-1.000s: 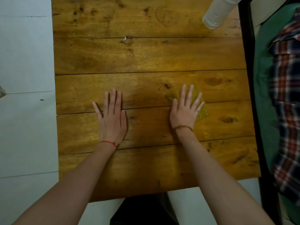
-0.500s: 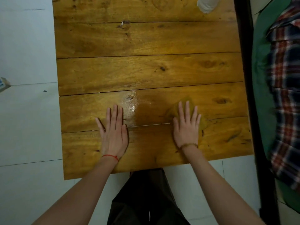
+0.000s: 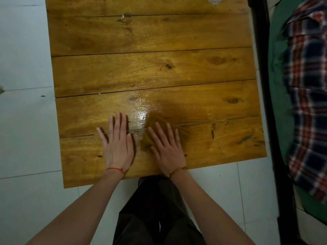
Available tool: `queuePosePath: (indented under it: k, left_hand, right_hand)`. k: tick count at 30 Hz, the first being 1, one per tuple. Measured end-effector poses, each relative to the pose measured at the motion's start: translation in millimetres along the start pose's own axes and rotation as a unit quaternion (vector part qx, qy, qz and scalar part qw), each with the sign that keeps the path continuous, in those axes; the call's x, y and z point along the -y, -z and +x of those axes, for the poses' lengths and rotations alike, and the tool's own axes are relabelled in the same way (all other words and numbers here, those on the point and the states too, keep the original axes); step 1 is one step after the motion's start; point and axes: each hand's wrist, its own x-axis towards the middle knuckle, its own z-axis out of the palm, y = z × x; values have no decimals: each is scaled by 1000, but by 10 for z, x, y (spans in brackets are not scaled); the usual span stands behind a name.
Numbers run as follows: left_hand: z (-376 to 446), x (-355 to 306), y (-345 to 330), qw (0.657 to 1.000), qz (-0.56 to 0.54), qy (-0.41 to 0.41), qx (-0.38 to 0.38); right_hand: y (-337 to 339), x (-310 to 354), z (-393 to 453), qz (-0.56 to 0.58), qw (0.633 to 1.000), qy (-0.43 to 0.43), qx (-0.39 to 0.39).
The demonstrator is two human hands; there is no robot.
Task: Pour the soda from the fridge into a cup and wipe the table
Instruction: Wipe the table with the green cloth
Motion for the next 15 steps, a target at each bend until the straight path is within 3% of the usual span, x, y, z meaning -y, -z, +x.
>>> queuePosePath:
  k: [5, 9, 12, 15]
  left_hand:
    - [130, -70, -18, 1000, -1, -10, 6]
    - [368, -118, 0, 1000, 5, -25, 2]
    - [586, -133, 29, 999, 12, -31, -6]
    - [828, -129, 81, 999, 18, -30, -22]
  right_hand:
    - [173, -787, -100, 16, 979, -197, -38]
    - [403, -1027, 479, 58, 945, -307, -96]
    - [532, -841, 980, 51, 954, -278, -100]
    - [522, -394, 1120, 15, 988, -128, -80]
